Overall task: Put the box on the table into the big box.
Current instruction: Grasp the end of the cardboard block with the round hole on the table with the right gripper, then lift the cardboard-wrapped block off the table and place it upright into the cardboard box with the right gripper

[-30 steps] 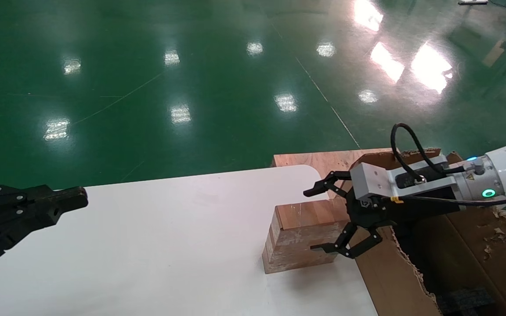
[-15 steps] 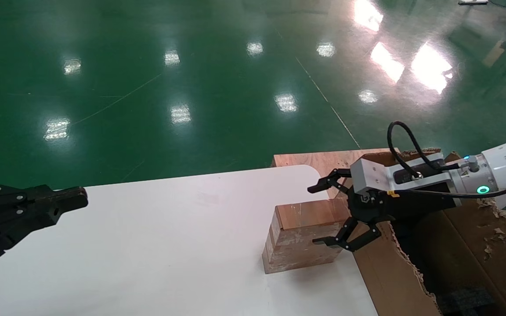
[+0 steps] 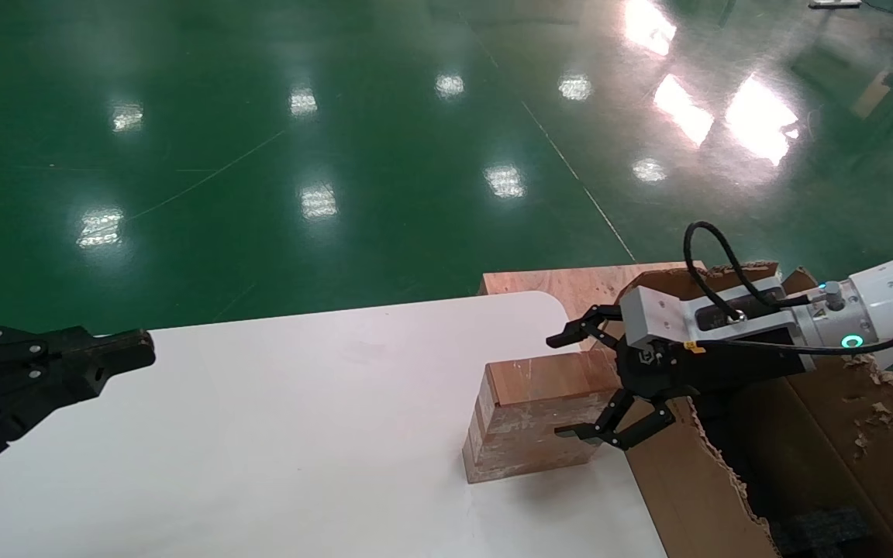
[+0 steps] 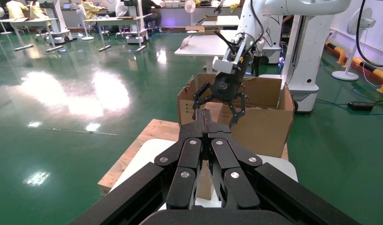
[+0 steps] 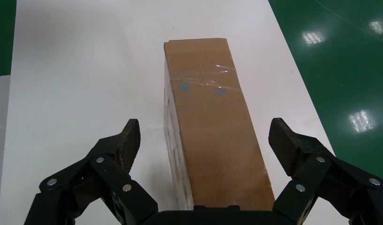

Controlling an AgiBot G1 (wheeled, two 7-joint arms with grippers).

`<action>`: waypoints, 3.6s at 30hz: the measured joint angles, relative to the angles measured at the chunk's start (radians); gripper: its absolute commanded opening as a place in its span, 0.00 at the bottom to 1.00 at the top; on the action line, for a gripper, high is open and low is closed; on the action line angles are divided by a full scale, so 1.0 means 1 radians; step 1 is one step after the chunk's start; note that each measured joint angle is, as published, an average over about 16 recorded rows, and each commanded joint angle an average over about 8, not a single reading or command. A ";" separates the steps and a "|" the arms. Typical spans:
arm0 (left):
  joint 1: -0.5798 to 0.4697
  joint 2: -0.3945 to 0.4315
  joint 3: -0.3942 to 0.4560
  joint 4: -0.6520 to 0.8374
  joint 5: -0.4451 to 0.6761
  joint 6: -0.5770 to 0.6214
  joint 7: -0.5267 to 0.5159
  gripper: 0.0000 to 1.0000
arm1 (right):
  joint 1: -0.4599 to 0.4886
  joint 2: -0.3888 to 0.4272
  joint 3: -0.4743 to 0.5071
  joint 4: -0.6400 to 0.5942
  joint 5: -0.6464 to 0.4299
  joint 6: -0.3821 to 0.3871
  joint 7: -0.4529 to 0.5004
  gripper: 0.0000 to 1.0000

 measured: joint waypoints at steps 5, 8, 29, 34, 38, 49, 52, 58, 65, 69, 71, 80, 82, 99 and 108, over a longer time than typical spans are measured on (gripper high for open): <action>0.000 0.000 0.000 0.000 0.000 0.000 0.000 1.00 | 0.001 0.000 -0.002 -0.002 0.002 0.000 -0.001 0.51; 0.000 0.000 0.000 0.000 0.000 0.000 0.000 1.00 | 0.000 0.000 -0.001 0.000 0.001 0.000 0.000 0.13; 0.000 0.000 0.000 0.000 0.000 0.000 0.000 0.50 | -0.001 0.001 0.006 0.005 -0.004 0.000 0.001 0.00; 0.000 0.000 0.000 0.000 0.000 0.000 0.000 0.01 | -0.002 0.001 0.006 0.006 -0.004 0.002 0.002 0.00; 0.000 0.000 0.000 0.000 0.000 0.000 0.000 0.00 | 0.004 0.008 0.005 0.014 0.001 0.004 0.023 0.00; 0.000 0.000 0.000 0.000 0.000 0.000 0.000 0.00 | 0.120 0.128 0.007 0.142 0.068 0.008 0.230 0.00; 0.000 0.000 0.000 0.000 0.000 0.000 0.000 0.00 | 0.185 0.188 0.015 0.191 0.077 0.015 0.314 0.00; 0.000 0.000 0.000 0.000 0.000 0.000 0.000 0.00 | 0.323 0.327 0.043 0.288 0.047 0.057 0.470 0.00; 0.000 0.000 0.000 0.000 0.000 0.000 0.000 0.00 | 0.432 0.514 0.071 0.404 -0.048 0.148 0.641 0.00; 0.000 0.000 0.000 0.000 0.000 0.000 0.000 0.00 | 0.443 0.621 0.052 0.473 -0.087 0.217 0.727 0.00; 0.000 0.000 0.000 0.000 0.000 0.000 0.000 0.00 | 0.439 0.669 0.031 0.504 -0.098 0.256 0.763 0.00; 0.000 0.000 0.000 0.000 0.000 0.000 0.000 0.00 | 0.399 0.808 -0.131 0.576 -0.068 0.442 0.831 0.00; 0.000 0.000 0.000 0.000 0.000 0.000 0.000 0.00 | 0.396 0.820 -0.171 0.576 -0.050 0.483 0.829 0.00; 0.000 0.000 0.000 0.000 0.000 0.000 0.000 0.00 | 0.389 0.821 -0.502 0.547 0.121 0.770 0.792 0.00; 0.000 0.000 0.000 0.000 0.000 0.000 0.000 0.00 | 0.375 0.801 -0.632 0.582 0.171 0.908 0.804 0.00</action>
